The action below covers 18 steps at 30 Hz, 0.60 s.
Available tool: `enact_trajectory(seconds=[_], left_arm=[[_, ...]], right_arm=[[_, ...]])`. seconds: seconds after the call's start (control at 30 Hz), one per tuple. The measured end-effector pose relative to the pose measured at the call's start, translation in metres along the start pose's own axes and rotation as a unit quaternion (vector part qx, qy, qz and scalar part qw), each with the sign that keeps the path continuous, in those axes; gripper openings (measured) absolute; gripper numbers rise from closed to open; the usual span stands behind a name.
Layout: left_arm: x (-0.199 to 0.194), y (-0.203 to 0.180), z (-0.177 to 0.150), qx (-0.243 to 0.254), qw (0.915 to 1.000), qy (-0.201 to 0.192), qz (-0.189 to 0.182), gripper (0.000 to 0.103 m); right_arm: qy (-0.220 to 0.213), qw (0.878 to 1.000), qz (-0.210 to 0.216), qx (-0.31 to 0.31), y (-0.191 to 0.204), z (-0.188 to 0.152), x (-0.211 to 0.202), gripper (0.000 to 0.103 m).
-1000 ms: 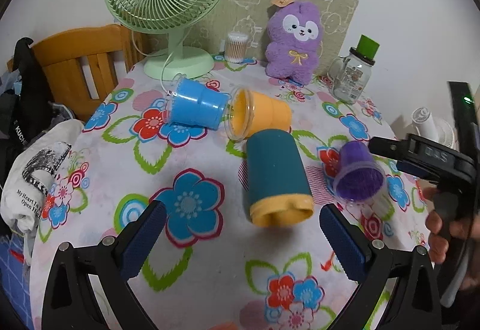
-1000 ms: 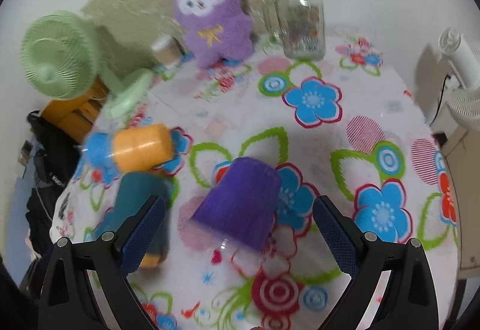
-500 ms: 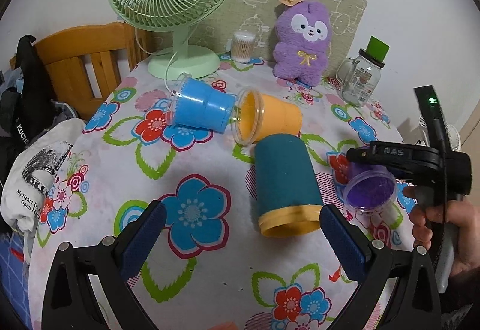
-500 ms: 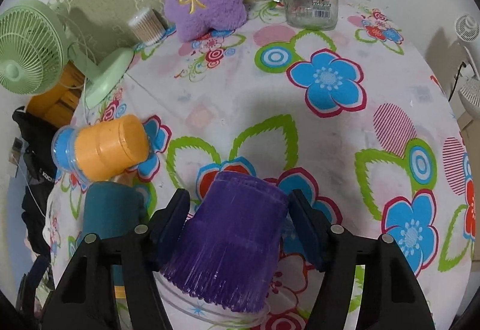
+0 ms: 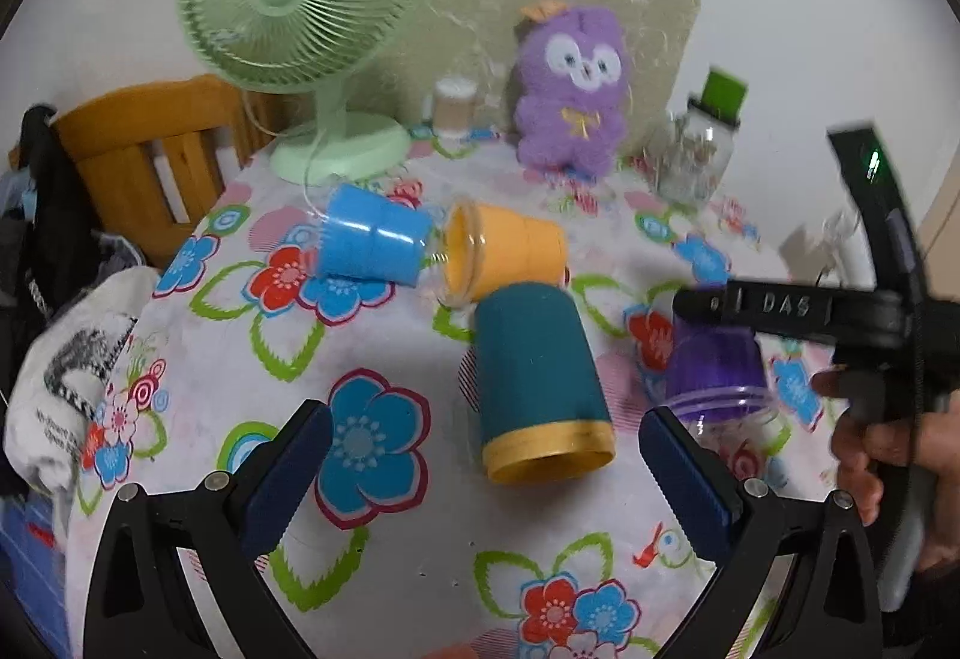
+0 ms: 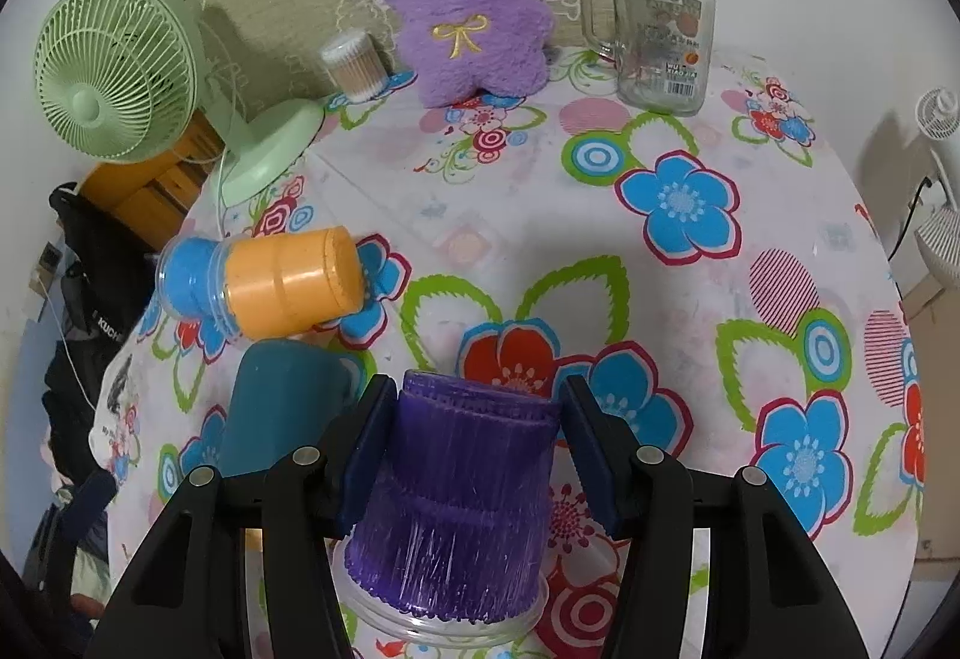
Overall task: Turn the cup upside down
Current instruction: 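Grasp the purple cup around its body with the right gripper and lift, then carry the held purple cup with the right gripper toward the left gripper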
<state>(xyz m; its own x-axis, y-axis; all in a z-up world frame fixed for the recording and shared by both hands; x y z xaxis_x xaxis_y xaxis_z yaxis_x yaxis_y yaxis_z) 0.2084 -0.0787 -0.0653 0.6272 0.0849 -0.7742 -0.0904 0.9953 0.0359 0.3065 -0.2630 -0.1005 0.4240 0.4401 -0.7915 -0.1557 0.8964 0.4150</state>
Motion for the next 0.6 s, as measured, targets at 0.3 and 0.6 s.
enact_trajectory(seconds=[0.3, 0.6], left_arm=[[-0.01, -0.016, -0.004, 0.021, 0.9996, 0.002, -0.016, 0.103], [-0.041, -0.013, -0.028, 0.024, 0.9994, -0.013, -0.024, 0.103]], right_arm=[[-0.022, 0.999, 0.018, -0.024, 0.019, -0.019, -0.034, 0.059], [-0.015, 0.998, 0.041, -0.05, 0.044, -0.06, -0.053, 0.057]])
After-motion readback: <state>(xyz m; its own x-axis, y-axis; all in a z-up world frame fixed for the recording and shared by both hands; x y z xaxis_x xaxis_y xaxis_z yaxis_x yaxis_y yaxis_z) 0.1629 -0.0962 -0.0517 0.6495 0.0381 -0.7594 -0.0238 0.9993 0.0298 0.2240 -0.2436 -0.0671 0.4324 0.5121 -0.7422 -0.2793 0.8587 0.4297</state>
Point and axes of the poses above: each gripper's, at about its wrist camera, not at the fingertips, and x roughly the way its jaws point, y to its left, z to its top, the point moved 3 cm from there along x, roughly the way its jaws point, and after that the axes turned 11 degrees about z, right-handed, at the moved point
